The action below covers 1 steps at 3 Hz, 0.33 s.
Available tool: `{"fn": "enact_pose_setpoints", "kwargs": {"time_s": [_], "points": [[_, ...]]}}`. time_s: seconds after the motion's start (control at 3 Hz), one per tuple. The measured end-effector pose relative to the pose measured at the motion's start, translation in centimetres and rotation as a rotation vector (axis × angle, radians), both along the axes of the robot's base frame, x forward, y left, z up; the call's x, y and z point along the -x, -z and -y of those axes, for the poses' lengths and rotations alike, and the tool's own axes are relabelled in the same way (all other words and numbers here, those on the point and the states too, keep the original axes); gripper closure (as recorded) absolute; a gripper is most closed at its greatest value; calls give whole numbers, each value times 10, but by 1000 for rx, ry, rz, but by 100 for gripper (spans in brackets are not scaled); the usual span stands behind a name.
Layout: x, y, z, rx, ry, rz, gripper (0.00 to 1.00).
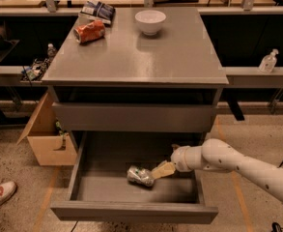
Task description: Place 7up can into middle drawer
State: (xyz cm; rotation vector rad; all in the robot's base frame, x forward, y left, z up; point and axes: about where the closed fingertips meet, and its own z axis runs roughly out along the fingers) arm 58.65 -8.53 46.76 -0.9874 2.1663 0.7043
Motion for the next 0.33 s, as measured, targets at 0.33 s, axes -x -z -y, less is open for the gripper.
{"fn": "enact_pose_setpoints", "kwargs": {"time_s": [0.33], "points": [[3, -27, 58, -17, 89, 46, 0]]}}
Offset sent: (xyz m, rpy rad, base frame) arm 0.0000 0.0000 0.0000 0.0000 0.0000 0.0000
